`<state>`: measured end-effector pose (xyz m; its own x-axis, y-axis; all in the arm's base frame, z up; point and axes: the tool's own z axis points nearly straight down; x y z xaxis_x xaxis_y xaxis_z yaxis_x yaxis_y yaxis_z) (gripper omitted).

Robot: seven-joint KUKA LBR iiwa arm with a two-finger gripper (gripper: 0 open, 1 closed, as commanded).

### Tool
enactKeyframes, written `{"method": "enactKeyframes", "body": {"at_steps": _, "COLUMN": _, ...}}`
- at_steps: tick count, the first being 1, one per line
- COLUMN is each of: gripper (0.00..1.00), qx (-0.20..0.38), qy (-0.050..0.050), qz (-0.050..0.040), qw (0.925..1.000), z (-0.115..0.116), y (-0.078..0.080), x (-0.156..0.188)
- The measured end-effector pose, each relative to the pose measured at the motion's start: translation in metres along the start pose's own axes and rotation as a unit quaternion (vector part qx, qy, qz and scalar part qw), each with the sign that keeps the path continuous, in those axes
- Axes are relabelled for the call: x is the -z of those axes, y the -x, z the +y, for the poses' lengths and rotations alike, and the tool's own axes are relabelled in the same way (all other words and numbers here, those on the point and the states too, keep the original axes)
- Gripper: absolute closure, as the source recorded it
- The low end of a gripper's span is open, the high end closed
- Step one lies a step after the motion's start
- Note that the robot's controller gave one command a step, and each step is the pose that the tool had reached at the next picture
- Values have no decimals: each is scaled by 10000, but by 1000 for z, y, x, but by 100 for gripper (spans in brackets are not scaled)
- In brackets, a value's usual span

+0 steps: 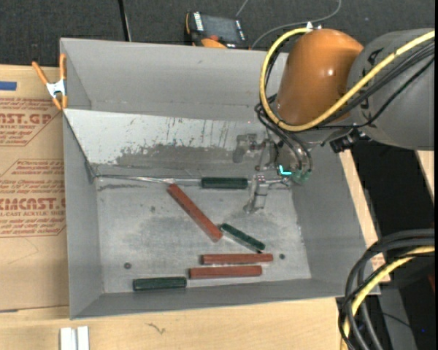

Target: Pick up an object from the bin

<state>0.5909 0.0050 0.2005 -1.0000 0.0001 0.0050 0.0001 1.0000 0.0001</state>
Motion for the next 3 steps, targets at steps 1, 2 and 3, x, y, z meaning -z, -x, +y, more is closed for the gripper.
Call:
{"method": "enactKeyframes", "body": {"at_steps": 1, "gripper": 0, "qx": -725, "qy": 6, "qz": 9, "qw": 9974, "z": -18, "y": -51, "x": -135}}
{"method": "enactKeyframes", "body": {"at_steps": 2, "gripper": 100, "qx": -718, "qy": 7, "qz": -27, "qw": 9974, "z": -18, "y": -48, "x": -131}}
{"method": "enactKeyframes", "body": {"at_steps": 3, "gripper": 100, "qx": 295, "qy": -10, "qz": -42, "qw": 9996, "z": -64, "y": -9, "x": -131}}
